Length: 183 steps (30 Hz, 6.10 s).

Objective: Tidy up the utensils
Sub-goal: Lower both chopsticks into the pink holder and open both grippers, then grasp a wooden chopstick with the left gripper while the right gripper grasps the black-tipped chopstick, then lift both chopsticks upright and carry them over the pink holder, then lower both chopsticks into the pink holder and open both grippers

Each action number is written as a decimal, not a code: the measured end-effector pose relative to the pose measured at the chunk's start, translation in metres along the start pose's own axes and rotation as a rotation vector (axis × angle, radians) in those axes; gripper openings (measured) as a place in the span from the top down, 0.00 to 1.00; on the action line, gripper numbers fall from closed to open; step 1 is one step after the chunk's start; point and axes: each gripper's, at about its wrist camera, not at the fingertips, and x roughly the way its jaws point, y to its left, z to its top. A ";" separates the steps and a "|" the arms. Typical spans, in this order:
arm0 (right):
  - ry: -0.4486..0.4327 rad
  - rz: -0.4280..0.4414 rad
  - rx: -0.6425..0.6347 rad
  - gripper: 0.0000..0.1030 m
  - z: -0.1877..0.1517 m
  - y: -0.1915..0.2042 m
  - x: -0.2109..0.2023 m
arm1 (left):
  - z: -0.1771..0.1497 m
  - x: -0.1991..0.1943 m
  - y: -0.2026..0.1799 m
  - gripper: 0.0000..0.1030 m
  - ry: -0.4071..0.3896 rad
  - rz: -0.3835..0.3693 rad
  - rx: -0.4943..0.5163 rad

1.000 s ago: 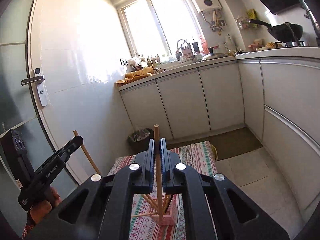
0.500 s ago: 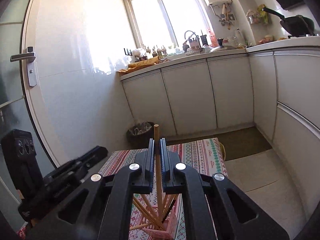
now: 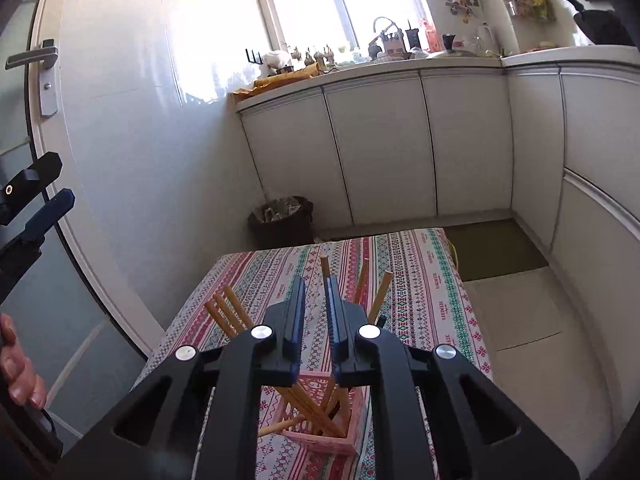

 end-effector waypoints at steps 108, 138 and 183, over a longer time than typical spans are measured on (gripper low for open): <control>0.762 -0.505 0.251 0.82 -0.180 -0.061 0.039 | -0.226 0.060 0.061 0.95 0.891 0.296 -0.107; 0.125 -0.037 0.046 0.93 -0.094 0.003 -0.153 | -0.128 -0.057 -0.017 0.95 0.395 -0.036 -0.008; -0.090 -0.054 0.084 0.58 0.002 -0.045 -0.023 | -0.012 0.058 -0.050 0.95 0.162 -0.079 0.088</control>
